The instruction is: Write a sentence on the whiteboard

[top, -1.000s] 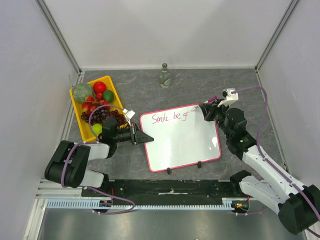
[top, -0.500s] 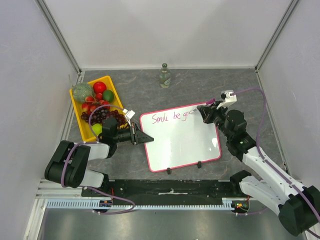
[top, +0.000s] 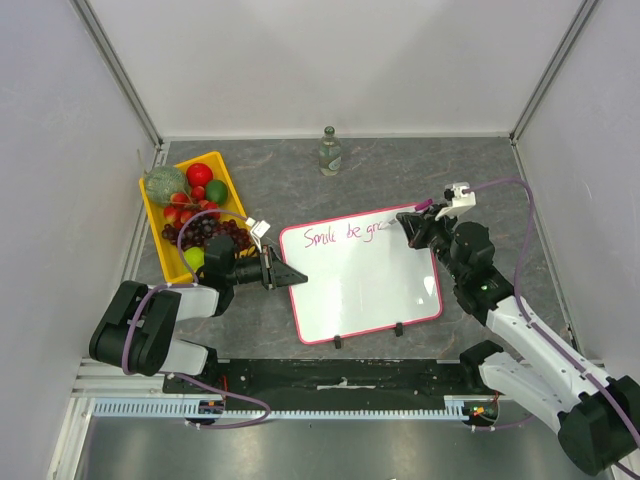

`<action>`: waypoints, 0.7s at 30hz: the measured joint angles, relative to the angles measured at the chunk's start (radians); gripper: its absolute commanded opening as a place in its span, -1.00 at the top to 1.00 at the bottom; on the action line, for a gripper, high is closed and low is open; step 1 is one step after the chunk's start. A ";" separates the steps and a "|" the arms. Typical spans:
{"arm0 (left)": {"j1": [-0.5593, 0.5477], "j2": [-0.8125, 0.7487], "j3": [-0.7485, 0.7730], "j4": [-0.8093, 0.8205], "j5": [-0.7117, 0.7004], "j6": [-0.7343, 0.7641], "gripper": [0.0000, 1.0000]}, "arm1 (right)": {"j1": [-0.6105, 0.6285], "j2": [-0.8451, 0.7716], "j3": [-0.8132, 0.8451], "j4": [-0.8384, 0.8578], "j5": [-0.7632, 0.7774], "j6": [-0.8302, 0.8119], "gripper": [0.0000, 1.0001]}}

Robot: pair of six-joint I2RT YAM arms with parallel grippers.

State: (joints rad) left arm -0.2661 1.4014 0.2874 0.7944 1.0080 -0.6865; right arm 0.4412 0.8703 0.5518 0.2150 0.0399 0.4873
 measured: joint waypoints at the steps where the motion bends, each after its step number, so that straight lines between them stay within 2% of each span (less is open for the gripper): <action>1: 0.000 0.000 0.000 0.000 0.000 0.000 0.96 | 0.000 0.000 0.000 0.000 0.003 0.000 1.00; 21: -0.001 0.000 0.000 0.000 -0.001 0.000 0.96 | 0.000 0.039 0.026 0.016 0.041 0.018 1.00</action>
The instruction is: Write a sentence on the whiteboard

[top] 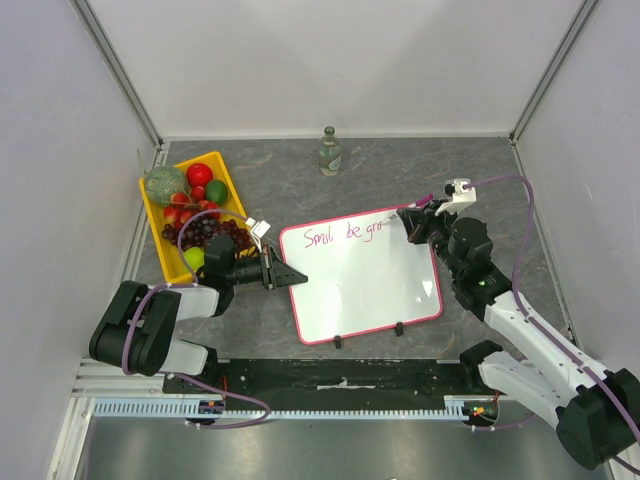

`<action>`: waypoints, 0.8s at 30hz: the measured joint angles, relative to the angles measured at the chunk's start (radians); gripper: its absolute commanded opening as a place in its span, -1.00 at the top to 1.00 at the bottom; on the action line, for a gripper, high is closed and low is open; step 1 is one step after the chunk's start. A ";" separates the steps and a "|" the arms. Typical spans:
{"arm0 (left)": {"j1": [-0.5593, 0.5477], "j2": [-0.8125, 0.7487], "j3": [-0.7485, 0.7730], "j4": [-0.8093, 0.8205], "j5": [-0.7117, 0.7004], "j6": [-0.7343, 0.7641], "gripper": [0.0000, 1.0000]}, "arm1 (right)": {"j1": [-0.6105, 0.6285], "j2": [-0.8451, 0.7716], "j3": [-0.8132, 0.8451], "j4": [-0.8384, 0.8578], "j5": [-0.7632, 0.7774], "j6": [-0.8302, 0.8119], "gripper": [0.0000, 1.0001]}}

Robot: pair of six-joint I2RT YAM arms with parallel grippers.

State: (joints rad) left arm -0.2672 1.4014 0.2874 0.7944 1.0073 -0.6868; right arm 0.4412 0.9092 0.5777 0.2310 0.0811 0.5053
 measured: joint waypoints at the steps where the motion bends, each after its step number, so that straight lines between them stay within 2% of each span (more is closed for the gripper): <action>1: 0.000 0.000 0.000 0.000 0.000 0.000 0.96 | 0.000 0.000 0.000 0.000 0.001 0.000 1.00; 24: 0.000 0.000 0.000 0.000 0.002 0.000 0.96 | -0.006 -0.026 -0.005 -0.021 -0.021 -0.003 1.00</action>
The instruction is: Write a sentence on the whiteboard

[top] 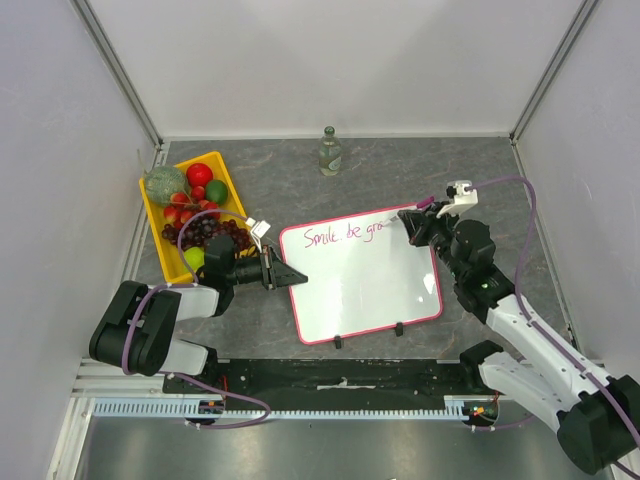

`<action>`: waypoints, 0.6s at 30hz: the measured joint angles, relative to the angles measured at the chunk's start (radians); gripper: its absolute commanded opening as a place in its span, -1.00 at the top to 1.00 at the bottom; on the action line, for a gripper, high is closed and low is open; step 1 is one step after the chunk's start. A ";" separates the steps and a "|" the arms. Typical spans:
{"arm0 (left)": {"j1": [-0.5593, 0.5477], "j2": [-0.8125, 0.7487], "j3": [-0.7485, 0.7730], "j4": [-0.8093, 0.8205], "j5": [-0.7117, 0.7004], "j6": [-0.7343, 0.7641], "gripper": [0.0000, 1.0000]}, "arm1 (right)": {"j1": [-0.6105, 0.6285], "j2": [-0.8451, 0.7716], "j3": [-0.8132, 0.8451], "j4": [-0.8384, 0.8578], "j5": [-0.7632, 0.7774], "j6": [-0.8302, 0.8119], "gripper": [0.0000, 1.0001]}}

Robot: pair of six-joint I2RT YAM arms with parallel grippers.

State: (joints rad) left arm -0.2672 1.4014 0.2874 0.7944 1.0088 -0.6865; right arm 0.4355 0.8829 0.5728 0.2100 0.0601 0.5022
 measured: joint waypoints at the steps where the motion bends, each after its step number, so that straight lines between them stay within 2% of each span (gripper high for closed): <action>1: 0.000 0.000 0.000 0.000 0.000 0.000 0.96 | 0.000 -0.004 -0.002 -0.002 -0.001 0.000 1.00; 18: 0.000 0.000 0.000 0.000 0.003 0.000 0.96 | -0.002 -0.083 -0.011 -0.039 0.002 0.000 1.00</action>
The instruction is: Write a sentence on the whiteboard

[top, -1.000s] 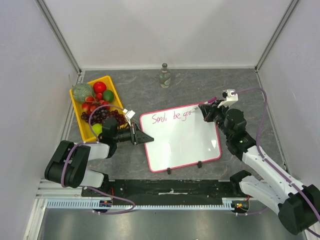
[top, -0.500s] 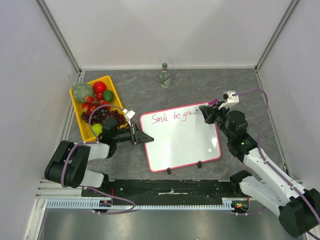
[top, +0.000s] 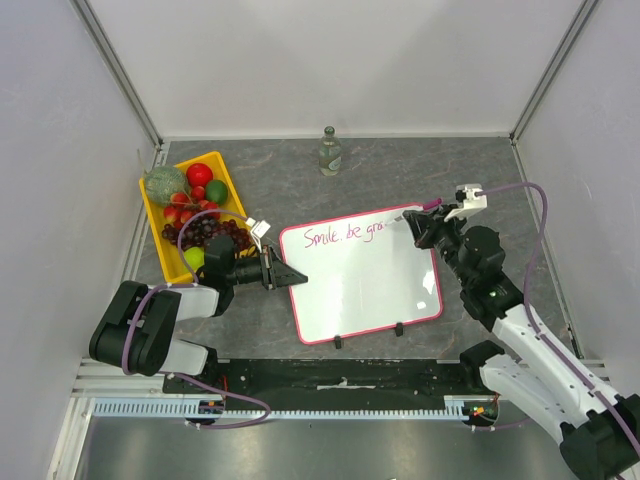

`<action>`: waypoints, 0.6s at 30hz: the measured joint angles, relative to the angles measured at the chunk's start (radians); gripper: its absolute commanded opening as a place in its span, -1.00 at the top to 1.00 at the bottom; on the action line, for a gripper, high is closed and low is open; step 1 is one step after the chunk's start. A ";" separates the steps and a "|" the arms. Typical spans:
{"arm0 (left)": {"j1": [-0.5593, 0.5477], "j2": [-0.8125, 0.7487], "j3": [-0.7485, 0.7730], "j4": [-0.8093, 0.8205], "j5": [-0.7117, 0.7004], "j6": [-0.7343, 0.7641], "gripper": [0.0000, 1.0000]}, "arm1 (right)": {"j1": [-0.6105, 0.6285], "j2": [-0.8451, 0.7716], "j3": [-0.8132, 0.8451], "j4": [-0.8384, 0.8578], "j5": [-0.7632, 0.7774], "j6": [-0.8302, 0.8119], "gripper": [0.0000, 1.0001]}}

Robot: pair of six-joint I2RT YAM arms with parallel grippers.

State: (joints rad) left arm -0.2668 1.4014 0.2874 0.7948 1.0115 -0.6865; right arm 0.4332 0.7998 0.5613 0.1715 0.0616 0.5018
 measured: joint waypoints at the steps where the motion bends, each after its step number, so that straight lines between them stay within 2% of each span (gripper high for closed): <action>1: 0.000 0.000 0.000 0.000 0.000 0.000 0.96 | -0.001 -0.007 0.000 0.001 0.000 0.000 1.00; 18: 0.000 0.000 0.000 0.000 0.000 0.000 0.96 | -0.005 0.097 0.025 0.051 0.014 -0.001 1.00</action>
State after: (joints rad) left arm -0.2668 1.4014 0.2874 0.7944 1.0115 -0.6865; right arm 0.4278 0.8967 0.5861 0.2230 0.0757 0.5007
